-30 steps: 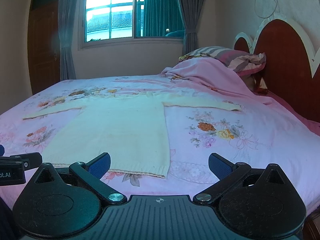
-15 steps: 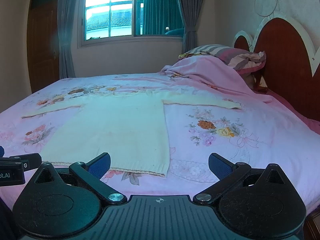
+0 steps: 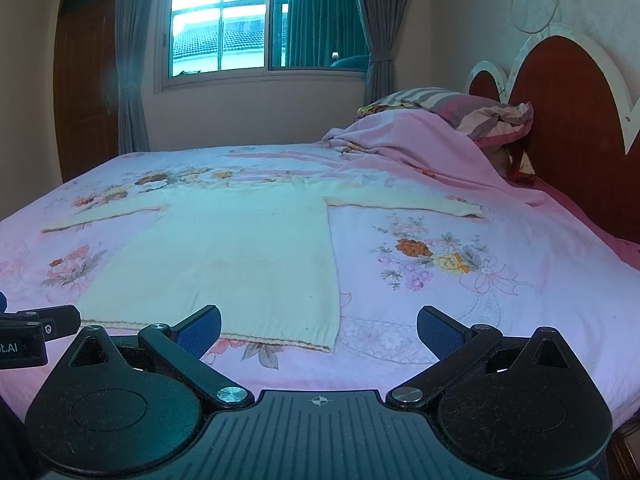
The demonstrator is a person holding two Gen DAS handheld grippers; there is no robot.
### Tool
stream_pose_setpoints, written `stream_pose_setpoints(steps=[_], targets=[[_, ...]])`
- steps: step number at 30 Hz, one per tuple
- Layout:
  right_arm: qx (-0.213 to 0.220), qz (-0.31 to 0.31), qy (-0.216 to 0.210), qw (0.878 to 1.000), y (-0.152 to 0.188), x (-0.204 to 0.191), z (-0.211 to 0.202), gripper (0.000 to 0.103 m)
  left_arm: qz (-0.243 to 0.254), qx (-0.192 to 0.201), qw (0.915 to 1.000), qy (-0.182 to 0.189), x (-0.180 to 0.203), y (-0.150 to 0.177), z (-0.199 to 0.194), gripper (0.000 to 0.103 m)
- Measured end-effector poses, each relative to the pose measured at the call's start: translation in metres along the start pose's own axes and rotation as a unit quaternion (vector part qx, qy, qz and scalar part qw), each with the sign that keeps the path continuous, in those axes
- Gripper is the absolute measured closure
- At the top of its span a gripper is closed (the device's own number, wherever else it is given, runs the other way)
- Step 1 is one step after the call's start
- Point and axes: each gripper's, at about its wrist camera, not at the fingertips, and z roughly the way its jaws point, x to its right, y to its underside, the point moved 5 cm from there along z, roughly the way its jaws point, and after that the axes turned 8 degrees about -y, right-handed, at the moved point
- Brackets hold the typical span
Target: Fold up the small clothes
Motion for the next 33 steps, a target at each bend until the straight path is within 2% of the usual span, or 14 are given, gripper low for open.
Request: stream_pose_setpoints(steps=[7,15,18,23,27,29,30,31,32,33], targets=[[0.019,-0.013,0.001,1.000,-0.016,0.000,0.015,0.000,-0.031,0.004,0.9995,-0.005,-0.023,-0.017,0.015,0.001],[0.040,-0.035,-0.010,0.999,-0.049,-0.005,0.056,0.000,-0.052,0.016,0.9976,-0.042,-0.062,-0.046,0.052,0.001],[0.046,-0.041,-0.034,0.998,-0.062,-0.007,0.077,0.000,-0.070,0.007,0.9969,-0.034,-0.083,-0.056,0.080,0.002],[0.050,-0.045,-0.026,0.997,-0.085,-0.004,0.131,0.000,-0.094,-0.002,0.9947,-0.042,-0.125,-0.078,0.136,0.005],[0.050,-0.033,0.000,0.998,-0.105,0.016,0.176,0.000,-0.114,-0.003,0.9902,-0.081,-0.175,-0.099,0.203,0.006],[0.050,-0.026,0.021,0.998,-0.112,0.030,0.196,0.000,-0.151,-0.012,0.9837,-0.097,-0.210,-0.103,0.243,0.013],[0.047,-0.020,0.032,0.998,-0.115,0.041,0.206,0.000,-0.186,-0.034,0.9772,-0.096,-0.233,-0.104,0.269,0.036],[0.044,-0.016,0.043,0.998,-0.116,0.052,0.215,0.000,-0.217,-0.046,0.9714,-0.084,-0.249,-0.104,0.286,0.050],[0.040,-0.013,0.054,0.998,-0.116,0.062,0.223,0.000,-0.253,-0.056,0.9630,-0.076,-0.269,-0.104,0.306,0.050],[0.037,-0.012,0.066,0.997,-0.115,0.072,0.229,0.000,-0.279,-0.070,0.9542,-0.083,-0.287,-0.104,0.326,0.050]])
